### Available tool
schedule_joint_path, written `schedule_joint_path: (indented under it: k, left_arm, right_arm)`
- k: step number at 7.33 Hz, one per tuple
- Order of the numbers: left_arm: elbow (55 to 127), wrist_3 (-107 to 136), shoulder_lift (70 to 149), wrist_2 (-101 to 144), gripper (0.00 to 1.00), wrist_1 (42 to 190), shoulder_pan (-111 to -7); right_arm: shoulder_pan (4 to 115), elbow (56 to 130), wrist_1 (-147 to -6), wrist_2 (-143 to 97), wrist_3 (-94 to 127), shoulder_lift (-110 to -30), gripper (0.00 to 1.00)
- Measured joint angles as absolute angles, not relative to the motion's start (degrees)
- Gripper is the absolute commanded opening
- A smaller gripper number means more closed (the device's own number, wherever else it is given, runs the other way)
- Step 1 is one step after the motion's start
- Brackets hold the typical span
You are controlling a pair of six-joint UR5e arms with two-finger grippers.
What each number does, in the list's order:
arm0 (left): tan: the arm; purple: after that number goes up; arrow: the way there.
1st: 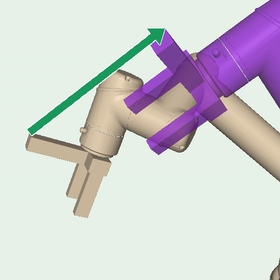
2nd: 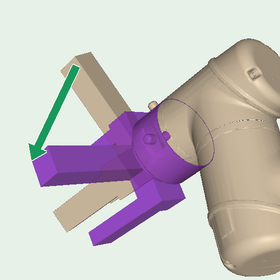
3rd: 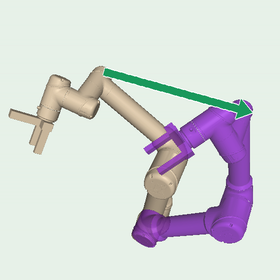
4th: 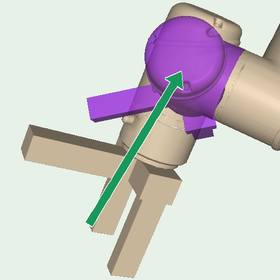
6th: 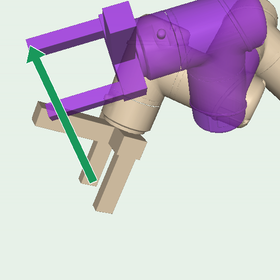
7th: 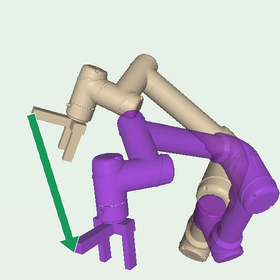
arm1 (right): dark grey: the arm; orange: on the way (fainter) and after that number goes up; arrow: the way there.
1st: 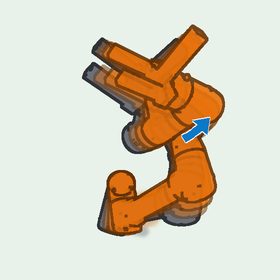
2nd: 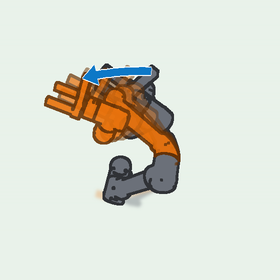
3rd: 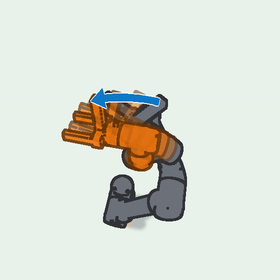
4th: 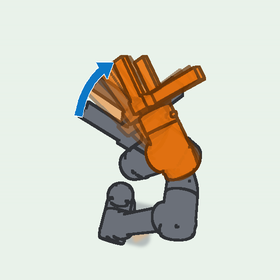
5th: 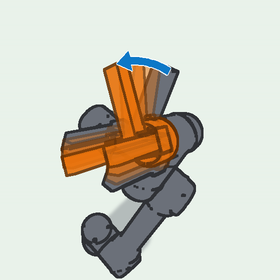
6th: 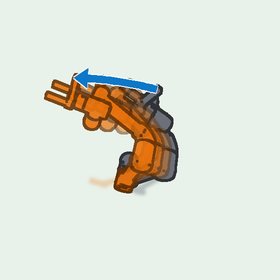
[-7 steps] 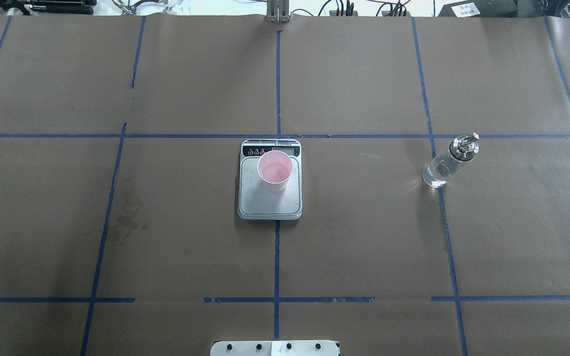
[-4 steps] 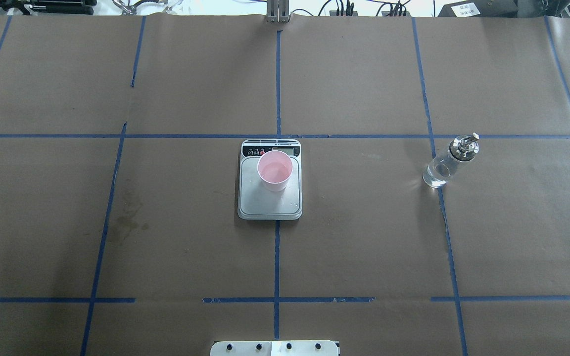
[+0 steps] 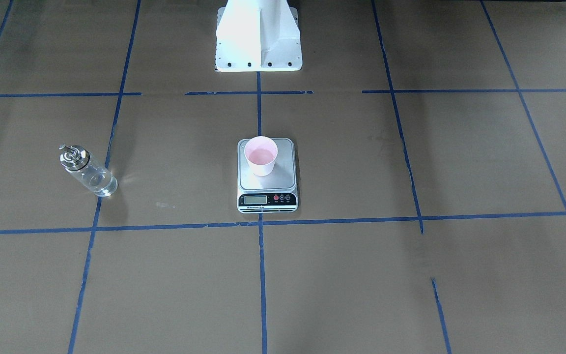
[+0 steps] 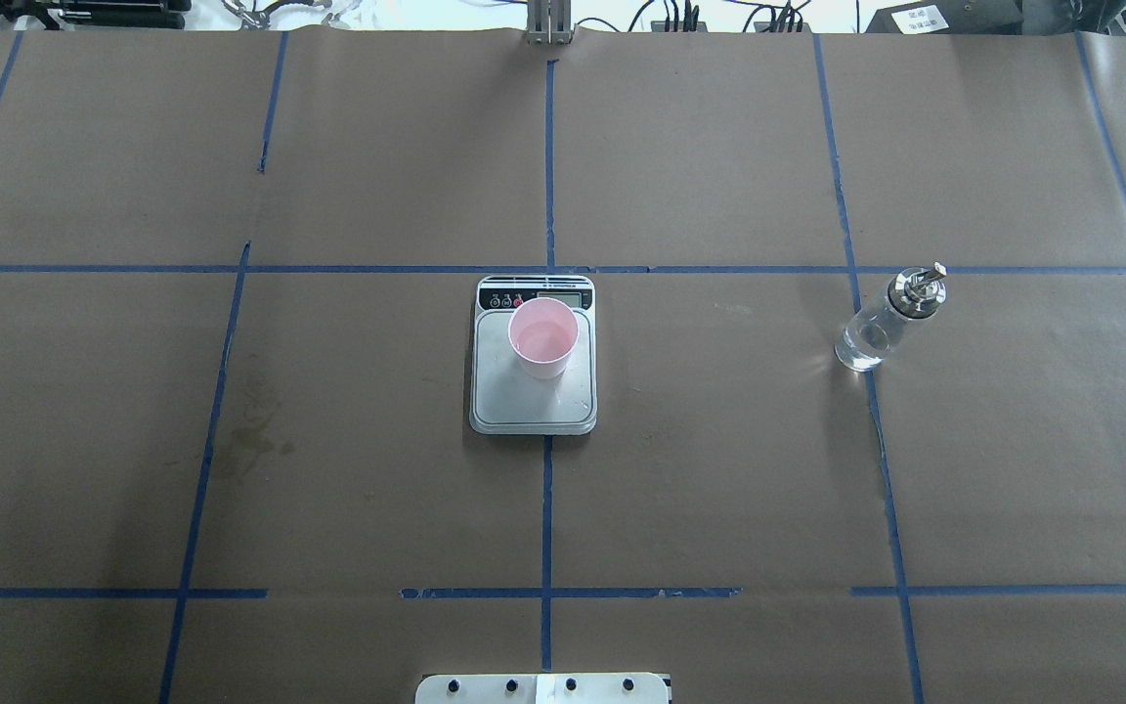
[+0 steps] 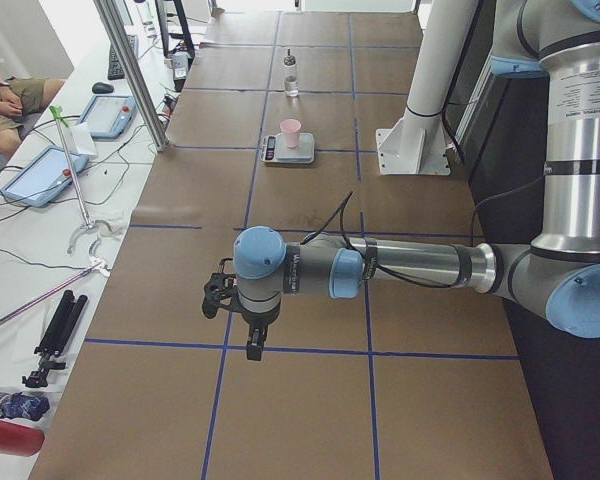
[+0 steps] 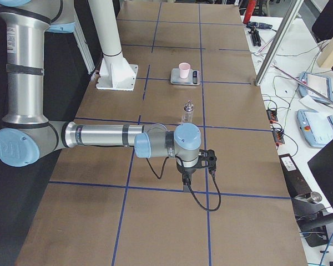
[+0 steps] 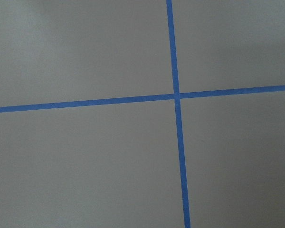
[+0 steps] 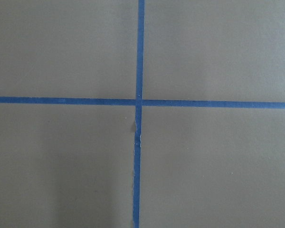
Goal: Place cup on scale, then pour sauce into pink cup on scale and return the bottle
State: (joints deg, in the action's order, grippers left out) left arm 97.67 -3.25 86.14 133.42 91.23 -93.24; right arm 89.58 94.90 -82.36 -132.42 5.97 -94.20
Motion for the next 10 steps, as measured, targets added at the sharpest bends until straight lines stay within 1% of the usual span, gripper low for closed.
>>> schedule_joint_path:
  k: [7,10]
  left_arm:
    - [97.9,-3.2,86.8,133.4,1.00,91.1,-93.2]
    - [98.0,-3.2,86.9,133.5,1.00,91.1,-93.2]
  right_arm:
    - [89.6,94.3,-81.7,-132.4,7.6,-93.9,1.00]
    - [89.6,94.6,-83.5,-132.5,7.0,-94.1,1.00]
